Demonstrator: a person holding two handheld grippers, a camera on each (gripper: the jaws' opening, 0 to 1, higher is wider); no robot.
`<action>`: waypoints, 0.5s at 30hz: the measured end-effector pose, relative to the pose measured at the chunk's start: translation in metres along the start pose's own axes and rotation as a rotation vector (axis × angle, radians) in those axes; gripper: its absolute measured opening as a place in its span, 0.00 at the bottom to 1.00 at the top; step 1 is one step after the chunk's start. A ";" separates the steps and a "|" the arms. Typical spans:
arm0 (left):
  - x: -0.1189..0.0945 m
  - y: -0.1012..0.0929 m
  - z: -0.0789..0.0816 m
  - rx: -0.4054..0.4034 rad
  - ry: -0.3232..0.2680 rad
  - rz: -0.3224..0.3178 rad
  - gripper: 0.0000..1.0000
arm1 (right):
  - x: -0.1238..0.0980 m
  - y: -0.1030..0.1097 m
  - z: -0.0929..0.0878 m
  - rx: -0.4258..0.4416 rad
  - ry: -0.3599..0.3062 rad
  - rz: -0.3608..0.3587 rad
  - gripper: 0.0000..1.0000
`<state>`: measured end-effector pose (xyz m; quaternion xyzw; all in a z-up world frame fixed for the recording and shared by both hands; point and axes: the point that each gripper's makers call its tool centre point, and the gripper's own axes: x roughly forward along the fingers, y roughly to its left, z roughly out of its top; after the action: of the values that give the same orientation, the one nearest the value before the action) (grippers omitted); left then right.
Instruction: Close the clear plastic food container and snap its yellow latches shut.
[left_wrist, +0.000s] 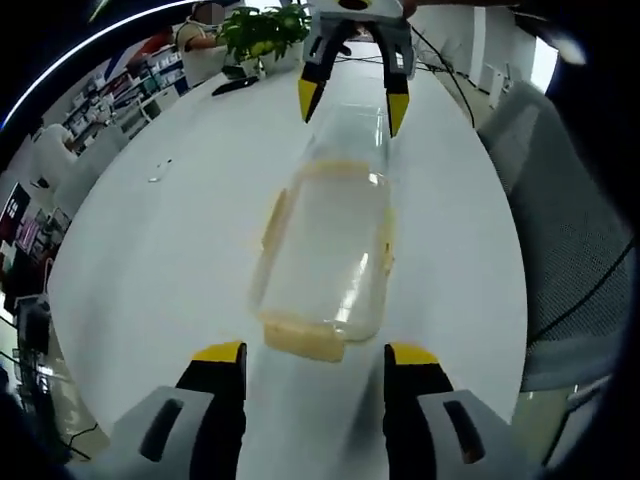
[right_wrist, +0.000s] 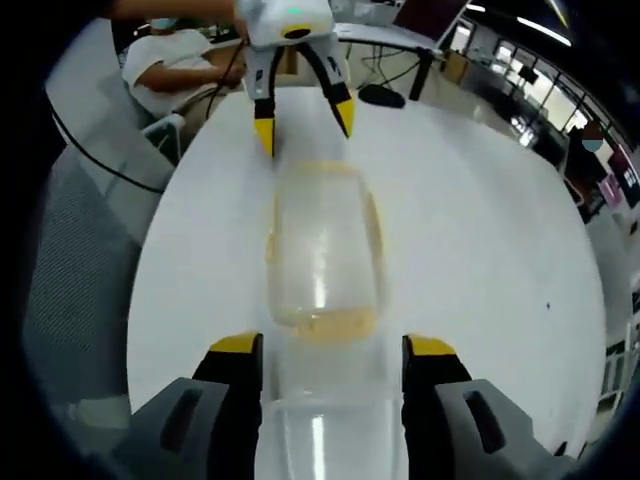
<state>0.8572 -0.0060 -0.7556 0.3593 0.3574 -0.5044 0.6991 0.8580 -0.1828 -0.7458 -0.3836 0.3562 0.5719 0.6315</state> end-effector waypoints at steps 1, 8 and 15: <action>0.002 0.001 -0.001 0.002 0.002 -0.002 0.50 | 0.001 0.000 0.000 -0.002 0.004 0.003 0.52; 0.011 0.010 -0.002 0.024 0.007 -0.027 0.48 | 0.015 -0.002 -0.001 -0.018 0.024 0.025 0.51; 0.017 0.011 -0.005 0.050 0.016 -0.066 0.46 | 0.026 -0.001 -0.004 -0.025 0.046 0.048 0.50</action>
<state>0.8715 -0.0071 -0.7708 0.3685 0.3620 -0.5332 0.6700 0.8615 -0.1748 -0.7705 -0.3958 0.3724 0.5825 0.6044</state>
